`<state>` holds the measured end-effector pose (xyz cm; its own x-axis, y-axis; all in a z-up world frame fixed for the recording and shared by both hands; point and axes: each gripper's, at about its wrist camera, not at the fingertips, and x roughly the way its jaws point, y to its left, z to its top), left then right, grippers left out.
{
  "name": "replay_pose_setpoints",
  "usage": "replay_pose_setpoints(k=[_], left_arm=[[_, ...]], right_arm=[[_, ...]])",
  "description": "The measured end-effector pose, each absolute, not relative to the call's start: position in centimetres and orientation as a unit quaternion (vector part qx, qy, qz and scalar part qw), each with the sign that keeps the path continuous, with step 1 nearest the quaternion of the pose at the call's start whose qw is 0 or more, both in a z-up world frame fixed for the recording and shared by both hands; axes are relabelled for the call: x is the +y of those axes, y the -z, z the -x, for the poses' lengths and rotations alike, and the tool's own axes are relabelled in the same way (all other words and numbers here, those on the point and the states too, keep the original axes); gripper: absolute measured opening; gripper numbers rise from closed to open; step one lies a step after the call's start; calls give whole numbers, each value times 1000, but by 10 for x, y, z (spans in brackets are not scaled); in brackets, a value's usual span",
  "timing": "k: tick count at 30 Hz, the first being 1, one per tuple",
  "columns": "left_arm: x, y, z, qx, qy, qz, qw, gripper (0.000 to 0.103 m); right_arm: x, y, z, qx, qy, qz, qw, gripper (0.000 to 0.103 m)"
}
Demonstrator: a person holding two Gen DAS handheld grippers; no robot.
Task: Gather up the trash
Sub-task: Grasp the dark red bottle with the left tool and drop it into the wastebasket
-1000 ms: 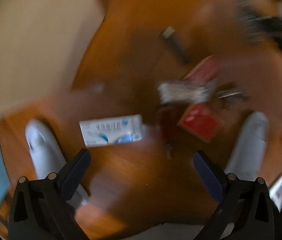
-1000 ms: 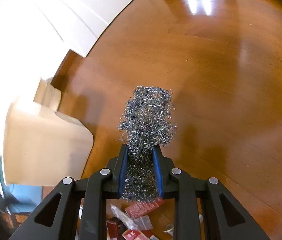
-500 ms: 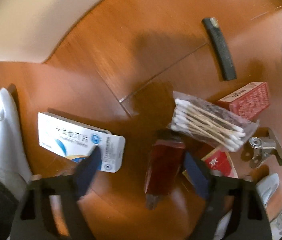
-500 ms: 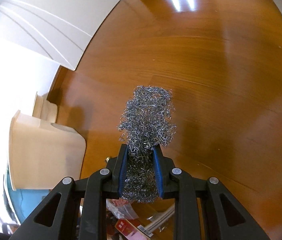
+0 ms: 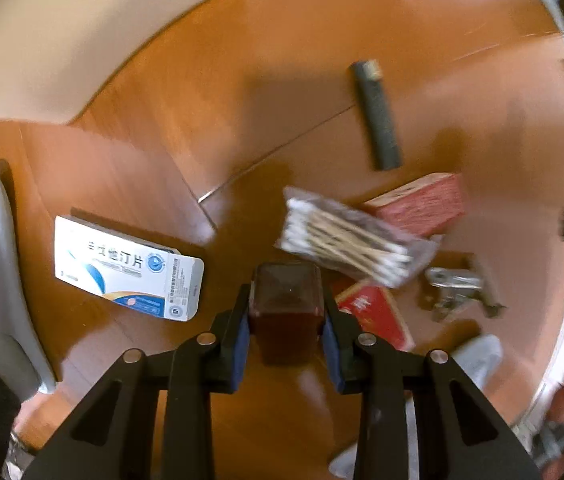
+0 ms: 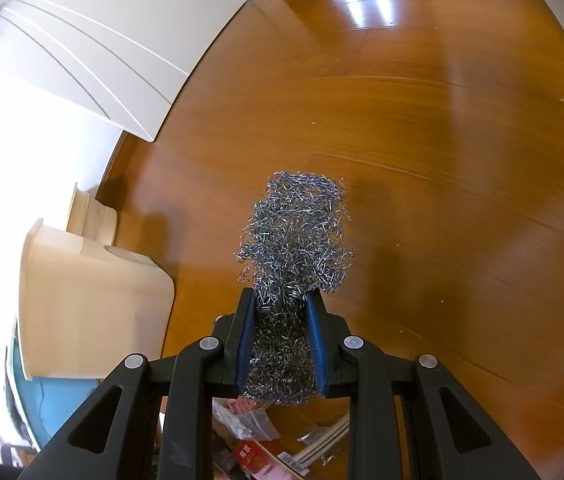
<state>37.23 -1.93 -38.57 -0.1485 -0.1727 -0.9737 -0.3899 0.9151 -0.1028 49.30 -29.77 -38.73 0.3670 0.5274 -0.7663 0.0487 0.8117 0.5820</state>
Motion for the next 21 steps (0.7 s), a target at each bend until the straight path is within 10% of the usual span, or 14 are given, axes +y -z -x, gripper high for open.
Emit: replay_pose_setpoints(k=[21], left_arm=[[93, 85, -466, 558, -97, 122, 815, 30]], right_arm=[[-291, 382, -489, 534, -172, -256, 787, 25]])
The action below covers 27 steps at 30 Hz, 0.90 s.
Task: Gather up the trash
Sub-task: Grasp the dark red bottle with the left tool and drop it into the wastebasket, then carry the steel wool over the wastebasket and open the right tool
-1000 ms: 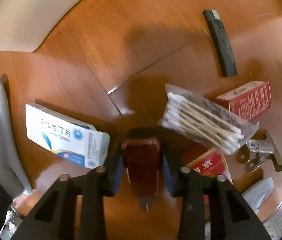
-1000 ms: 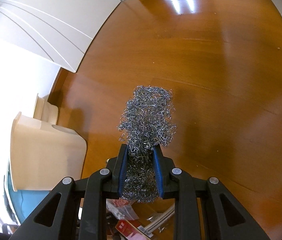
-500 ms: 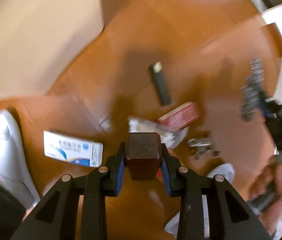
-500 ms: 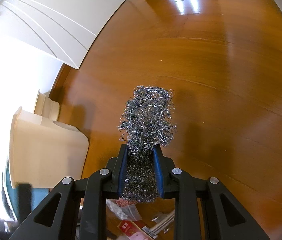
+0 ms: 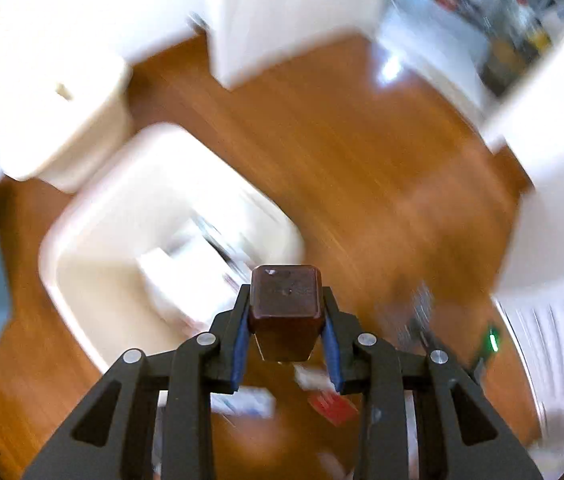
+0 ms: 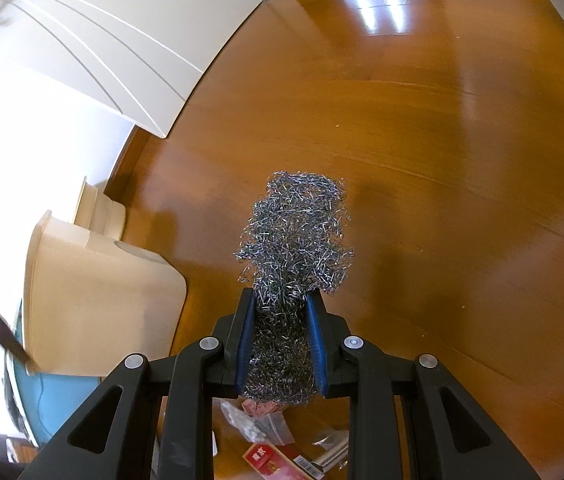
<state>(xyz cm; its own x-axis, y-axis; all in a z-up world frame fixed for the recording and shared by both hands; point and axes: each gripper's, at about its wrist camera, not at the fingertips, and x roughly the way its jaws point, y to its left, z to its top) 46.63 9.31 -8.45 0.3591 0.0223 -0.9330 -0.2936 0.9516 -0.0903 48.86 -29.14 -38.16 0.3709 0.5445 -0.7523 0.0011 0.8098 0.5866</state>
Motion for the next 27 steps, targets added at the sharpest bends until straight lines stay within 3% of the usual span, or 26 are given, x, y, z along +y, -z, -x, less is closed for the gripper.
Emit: replay_pose_setpoints(k=[3, 12, 20, 26, 27], left_arm=[[151, 88, -466, 528, -177, 138, 819, 30], [201, 200, -462, 623, -232, 152, 731, 31], [190, 167, -452, 598, -208, 106, 767, 31], [135, 165, -448, 616, -118, -45, 777, 32], [126, 171, -444, 620, -106, -81, 773, 36]], right_arm=[[-289, 382, -487, 536, -178, -250, 786, 25], [-278, 374, -488, 535, -190, -228, 791, 25], [-260, 366, -482, 531, -202, -190, 801, 25], [-240, 335, -482, 503, -224, -171, 817, 25], [-236, 325, -482, 495, -231, -166, 821, 25]])
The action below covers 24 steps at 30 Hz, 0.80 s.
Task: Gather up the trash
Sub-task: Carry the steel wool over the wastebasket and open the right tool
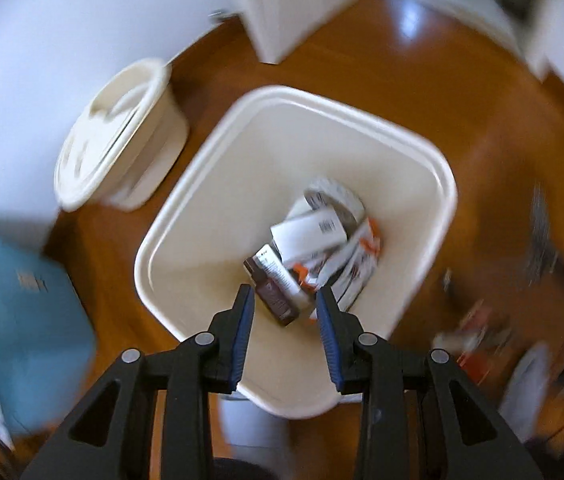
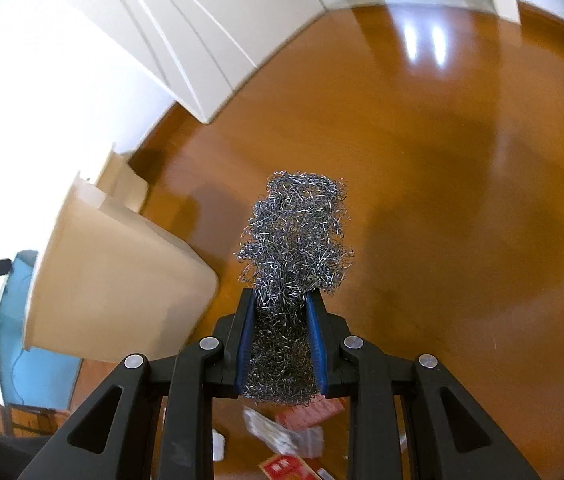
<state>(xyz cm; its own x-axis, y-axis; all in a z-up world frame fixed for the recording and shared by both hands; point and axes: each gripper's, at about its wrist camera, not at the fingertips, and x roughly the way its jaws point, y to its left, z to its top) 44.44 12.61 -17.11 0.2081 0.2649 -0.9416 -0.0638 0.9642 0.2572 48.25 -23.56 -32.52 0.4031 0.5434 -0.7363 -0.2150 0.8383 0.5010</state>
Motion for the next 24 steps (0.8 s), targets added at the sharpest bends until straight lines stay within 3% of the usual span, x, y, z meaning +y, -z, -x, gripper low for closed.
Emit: replay_pose_setpoints(k=[3, 4, 5, 6, 13, 24], left_arm=[[118, 185, -434, 624, -96, -149, 761, 45], [121, 187, -432, 625, -99, -157, 758, 58], [125, 185, -432, 626, -103, -158, 756, 84], [131, 181, -432, 628, -110, -156, 755, 102], [165, 158, -424, 622, -150, -140, 755, 103], [193, 167, -410, 638, -168, -132, 740, 103]], right_arm=[[-223, 294, -487, 471, -253, -164, 829, 25], [-214, 277, -491, 458, -268, -163, 832, 25], [-204, 262, -494, 447, -284, -160, 833, 26], [-188, 241, -500, 432, -308, -153, 834, 26], [-85, 157, -512, 361, -413, -101, 830, 27], [40, 200, -496, 426, -471, -10, 773, 27]])
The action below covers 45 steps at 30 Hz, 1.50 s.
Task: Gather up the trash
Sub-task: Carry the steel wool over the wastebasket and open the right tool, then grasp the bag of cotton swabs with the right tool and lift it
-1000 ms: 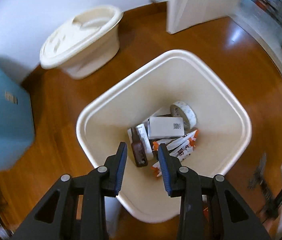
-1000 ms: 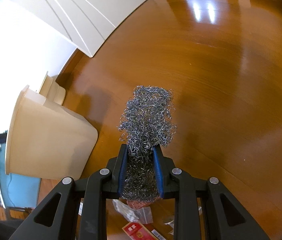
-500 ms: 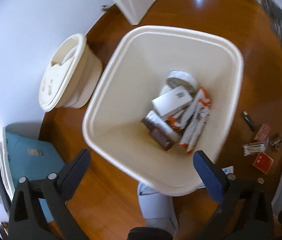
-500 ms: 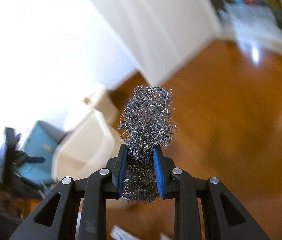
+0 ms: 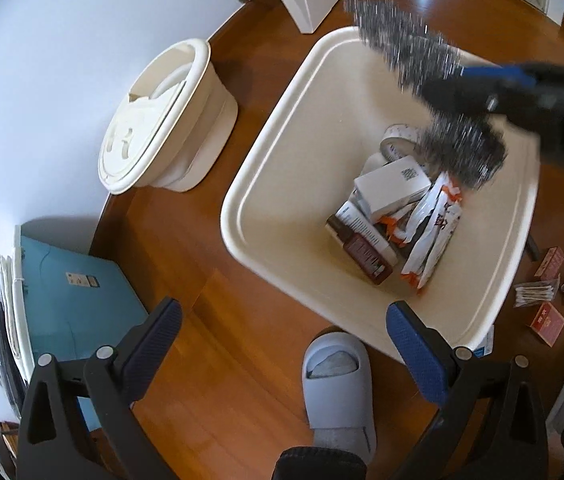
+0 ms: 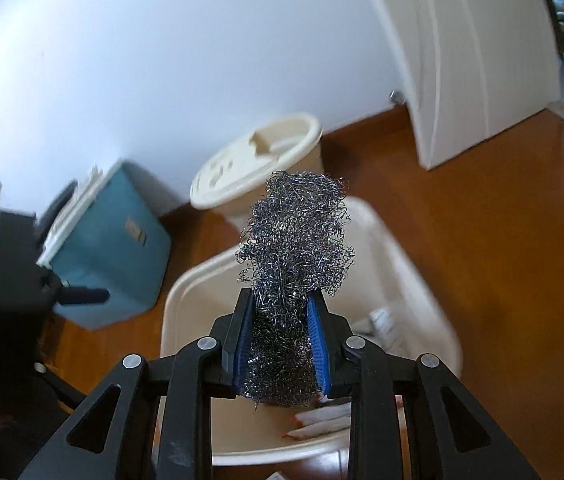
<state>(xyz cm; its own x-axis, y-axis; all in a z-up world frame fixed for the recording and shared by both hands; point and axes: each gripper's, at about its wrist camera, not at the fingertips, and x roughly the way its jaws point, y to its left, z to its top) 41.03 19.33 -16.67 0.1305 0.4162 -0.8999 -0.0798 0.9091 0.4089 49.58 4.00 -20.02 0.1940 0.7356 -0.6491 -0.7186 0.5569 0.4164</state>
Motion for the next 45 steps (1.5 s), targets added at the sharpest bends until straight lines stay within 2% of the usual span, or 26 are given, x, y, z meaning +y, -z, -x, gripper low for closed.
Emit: replay_pose_setpoints(k=[4, 6, 8, 9, 10, 12, 16, 18, 20, 23, 25, 29, 33, 37, 38, 40, 42, 43, 45], left_arm=[[200, 164, -411, 642, -172, -115, 739, 103], [203, 157, -414, 636, -179, -104, 743, 103], [207, 148, -417, 630, -185, -88, 749, 103], [208, 145, -418, 628, -187, -84, 751, 103], [208, 143, -419, 625, -189, -82, 753, 103], [205, 137, -420, 619, -185, -73, 760, 103], [180, 121, -422, 597, -128, -63, 790, 103], [160, 121, -423, 597, -96, -73, 793, 103], [142, 125, -421, 611, -62, -46, 788, 103], [109, 137, -417, 631, -15, -48, 774, 103], [89, 142, -416, 630, 1, -80, 773, 103], [82, 150, -421, 641, -5, -75, 764, 103], [96, 162, -428, 670, -31, -23, 742, 103], [87, 175, -419, 684, -32, -27, 728, 103], [79, 176, -415, 685, -24, -32, 727, 103], [65, 179, -406, 685, -9, -44, 727, 103], [46, 189, -393, 697, 15, -54, 715, 103], [37, 196, -385, 707, 27, -56, 704, 103], [25, 212, -369, 725, 41, -54, 685, 103]], right_arm=[[61, 225, -495, 461, -469, 4, 754, 27], [72, 233, -500, 480, -472, 4, 740, 33], [85, 242, -501, 506, -469, 19, 724, 54], [86, 244, -499, 513, -467, 23, 720, 75], [87, 243, -499, 514, -466, 22, 720, 87], [75, 235, -497, 496, -471, 18, 729, 93], [8, 215, -491, 450, -490, -26, 746, 93], [-29, 212, -478, 416, -498, -12, 761, 93], [-72, 228, -451, 378, -497, 60, 779, 93], [-121, 293, -428, 433, -454, 157, 763, 93], [-141, 336, -412, 465, -431, 211, 744, 91], [-128, 388, -352, 405, -467, 376, 690, 87], [-89, 422, -324, 371, -491, 452, 646, 80], [-73, 466, -313, 359, -480, 553, 578, 73], [-72, 464, -315, 360, -488, 545, 579, 71], [-71, 464, -328, 392, -483, 531, 576, 44], [-76, 463, -336, 418, -489, 511, 570, 24], [-77, 463, -339, 430, -490, 502, 568, 17], [-86, 457, -350, 461, -495, 461, 574, 15]])
